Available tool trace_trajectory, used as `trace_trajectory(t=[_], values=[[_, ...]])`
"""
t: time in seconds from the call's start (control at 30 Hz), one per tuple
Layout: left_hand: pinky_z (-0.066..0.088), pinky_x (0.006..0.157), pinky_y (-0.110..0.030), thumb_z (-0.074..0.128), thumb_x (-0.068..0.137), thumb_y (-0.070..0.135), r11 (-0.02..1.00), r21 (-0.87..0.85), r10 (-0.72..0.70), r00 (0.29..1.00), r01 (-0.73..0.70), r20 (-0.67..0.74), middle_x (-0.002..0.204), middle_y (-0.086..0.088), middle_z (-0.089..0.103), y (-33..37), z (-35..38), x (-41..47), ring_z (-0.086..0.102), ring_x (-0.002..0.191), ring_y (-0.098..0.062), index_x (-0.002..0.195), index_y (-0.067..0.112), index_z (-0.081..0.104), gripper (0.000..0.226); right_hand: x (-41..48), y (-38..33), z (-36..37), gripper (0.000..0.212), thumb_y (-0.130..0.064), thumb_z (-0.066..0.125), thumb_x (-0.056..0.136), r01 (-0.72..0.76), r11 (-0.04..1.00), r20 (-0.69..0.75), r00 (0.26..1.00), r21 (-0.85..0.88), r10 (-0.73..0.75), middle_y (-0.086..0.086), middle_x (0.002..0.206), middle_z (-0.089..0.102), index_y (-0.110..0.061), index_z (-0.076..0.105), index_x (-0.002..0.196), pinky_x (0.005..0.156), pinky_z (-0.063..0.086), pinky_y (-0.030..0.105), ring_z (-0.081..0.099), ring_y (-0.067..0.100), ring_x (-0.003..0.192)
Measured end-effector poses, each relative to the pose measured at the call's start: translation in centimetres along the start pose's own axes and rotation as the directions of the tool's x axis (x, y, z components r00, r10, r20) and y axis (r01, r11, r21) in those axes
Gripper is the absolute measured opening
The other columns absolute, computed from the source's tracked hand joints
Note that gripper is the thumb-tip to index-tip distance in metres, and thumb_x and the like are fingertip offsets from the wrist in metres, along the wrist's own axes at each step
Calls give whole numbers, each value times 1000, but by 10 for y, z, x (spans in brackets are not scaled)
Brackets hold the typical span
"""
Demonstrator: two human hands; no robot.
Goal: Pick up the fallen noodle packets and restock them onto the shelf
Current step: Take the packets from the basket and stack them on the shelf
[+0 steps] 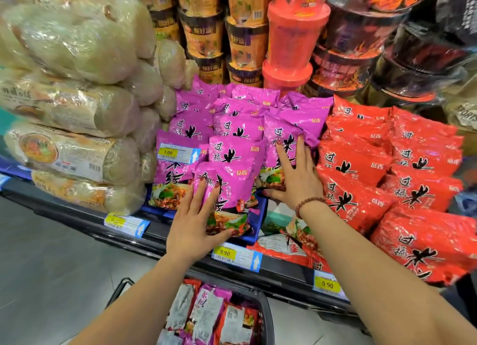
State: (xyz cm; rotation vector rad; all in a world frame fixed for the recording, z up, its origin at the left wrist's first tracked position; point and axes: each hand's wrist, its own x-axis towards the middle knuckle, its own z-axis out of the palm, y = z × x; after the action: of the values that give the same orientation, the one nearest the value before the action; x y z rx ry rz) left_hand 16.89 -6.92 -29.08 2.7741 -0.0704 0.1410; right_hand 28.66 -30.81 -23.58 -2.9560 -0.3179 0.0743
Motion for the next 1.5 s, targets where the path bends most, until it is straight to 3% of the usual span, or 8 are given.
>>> trace_trajectory(t=[0.13,0.2,0.4,0.57,0.83,1.03,1.2,1.5], values=[[4,118,-38,43,73,80,1000,-5,1,1000,-1,-8,159,17,-15,0,0,-1,-12,150,-16,144,56,-18,97,-7,-6,4,98,-56,62,84,32,999,-165,986,-39,-38,10,159,-20,-35,-5,152,110,34,44,-6,34,148],[5,118,-38,42,73,81,1000,-2,-2,1000,2,-3,160,17,-14,1,0,-1,-12,150,-16,144,56,-18,96,-3,-8,7,98,-52,66,83,70,990,-239,966,-122,-98,12,161,-11,-33,-1,153,117,14,46,-7,35,148],[10,118,-42,43,73,80,1000,-10,-1,1000,1,-17,161,14,-9,0,1,-2,-9,150,-18,146,54,-14,96,18,0,8,102,-61,57,83,86,980,-122,986,-177,-109,11,160,-16,-31,-16,148,117,-3,49,-17,34,146],[11,119,-41,43,73,80,1000,0,12,999,-12,-36,160,17,-13,-2,2,-1,-10,150,-16,147,53,-14,97,19,-5,12,98,-59,64,80,75,976,-161,981,-203,-108,14,161,-8,-24,11,154,118,3,53,-8,37,147],[6,121,-44,39,72,80,1000,1,20,999,-20,-32,159,17,-20,-2,2,-1,-17,149,-15,145,53,-19,97,-14,-20,-9,83,-44,54,93,110,975,-168,975,-192,-143,10,162,-5,-15,6,154,120,2,44,-4,29,149],[0,119,-43,45,76,74,995,-65,71,993,-78,-95,160,15,-16,0,-2,-6,-16,148,-15,152,45,1,92,-110,-2,9,97,-39,84,63,-10,974,-283,958,-227,-56,15,157,24,-19,39,146,113,19,56,23,39,143],[23,115,-56,67,81,46,989,-79,105,978,-121,-179,161,-3,19,12,-1,-13,11,148,-33,151,27,30,81,-133,35,17,106,-43,87,61,-156,966,-149,981,-204,126,26,158,9,-25,32,150,112,23,57,9,46,145],[25,115,-50,77,81,21,990,-65,122,988,-129,-100,161,-4,21,30,-8,-8,14,148,-30,151,26,30,84,-114,78,23,126,-17,94,53,20,953,-181,980,-302,-78,15,157,1,-36,13,148,112,21,55,2,37,144]])
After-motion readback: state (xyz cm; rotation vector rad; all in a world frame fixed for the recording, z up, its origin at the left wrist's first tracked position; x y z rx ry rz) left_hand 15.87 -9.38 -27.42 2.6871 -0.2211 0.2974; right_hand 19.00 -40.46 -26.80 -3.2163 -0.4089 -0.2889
